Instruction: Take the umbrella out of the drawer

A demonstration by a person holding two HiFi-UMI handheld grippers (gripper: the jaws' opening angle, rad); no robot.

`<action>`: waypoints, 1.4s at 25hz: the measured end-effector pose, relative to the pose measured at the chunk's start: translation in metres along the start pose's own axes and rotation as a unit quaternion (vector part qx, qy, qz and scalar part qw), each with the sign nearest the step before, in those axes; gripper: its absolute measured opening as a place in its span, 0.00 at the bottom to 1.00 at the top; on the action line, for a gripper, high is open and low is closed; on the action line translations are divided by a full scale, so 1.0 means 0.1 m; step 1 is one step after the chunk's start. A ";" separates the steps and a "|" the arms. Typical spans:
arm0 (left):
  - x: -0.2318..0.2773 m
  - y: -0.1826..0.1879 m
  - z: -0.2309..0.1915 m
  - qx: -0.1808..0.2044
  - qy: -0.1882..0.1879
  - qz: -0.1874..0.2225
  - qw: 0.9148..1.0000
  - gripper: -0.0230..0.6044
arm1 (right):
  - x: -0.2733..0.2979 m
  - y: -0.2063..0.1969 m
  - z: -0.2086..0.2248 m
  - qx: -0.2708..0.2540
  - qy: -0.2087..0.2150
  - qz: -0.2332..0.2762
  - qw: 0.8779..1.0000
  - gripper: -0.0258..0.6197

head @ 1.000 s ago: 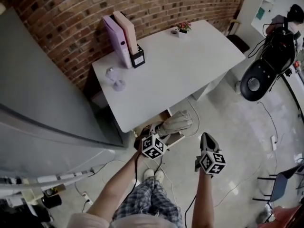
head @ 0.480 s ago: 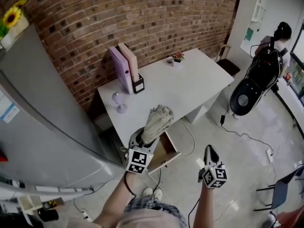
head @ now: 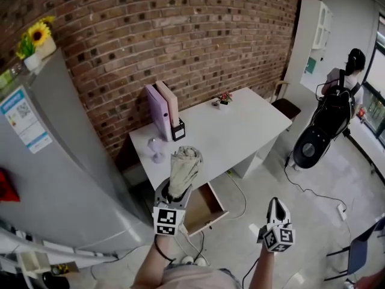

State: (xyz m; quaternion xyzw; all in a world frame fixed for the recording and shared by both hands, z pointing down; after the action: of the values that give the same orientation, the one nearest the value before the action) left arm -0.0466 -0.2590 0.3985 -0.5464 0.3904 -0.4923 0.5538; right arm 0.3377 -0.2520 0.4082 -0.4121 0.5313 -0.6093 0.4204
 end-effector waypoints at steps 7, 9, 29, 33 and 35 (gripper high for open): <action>-0.06 0.07 -0.03 -0.007 0.006 0.018 1.000 0.49 | -0.01 0.14 0.04 -0.013 0.005 0.029 0.999 0.07; -0.07 0.08 -0.05 -0.008 0.006 0.020 1.000 0.49 | -0.01 0.16 0.01 -0.018 0.005 0.034 0.999 0.07; -0.06 0.17 0.13 -0.004 -0.001 0.024 1.000 0.49 | -0.13 0.17 0.15 -0.030 -0.014 0.017 0.999 0.07; -0.09 0.18 0.17 -0.005 0.001 0.025 1.000 0.49 | -0.15 0.17 0.17 -0.032 -0.013 0.016 0.999 0.07; -0.11 0.19 0.20 -0.005 0.002 0.026 1.000 0.49 | -0.17 0.18 0.19 -0.033 -0.013 0.015 0.999 0.06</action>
State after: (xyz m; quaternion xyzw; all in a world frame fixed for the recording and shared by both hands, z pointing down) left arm -0.0275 -0.2452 0.3802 -0.5379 0.4081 -0.4770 0.5627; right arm 0.3623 -0.2430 0.3916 -0.4255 0.5519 -0.5795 0.4225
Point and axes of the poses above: the fingertips, and each gripper's own axes: x forward along the fingers, z to its right, y out of its top, the point moved 7 cm from there along -x, backward along the fingers, and after that the axes turned 2 degrees about -z, right-handed, at the moved point
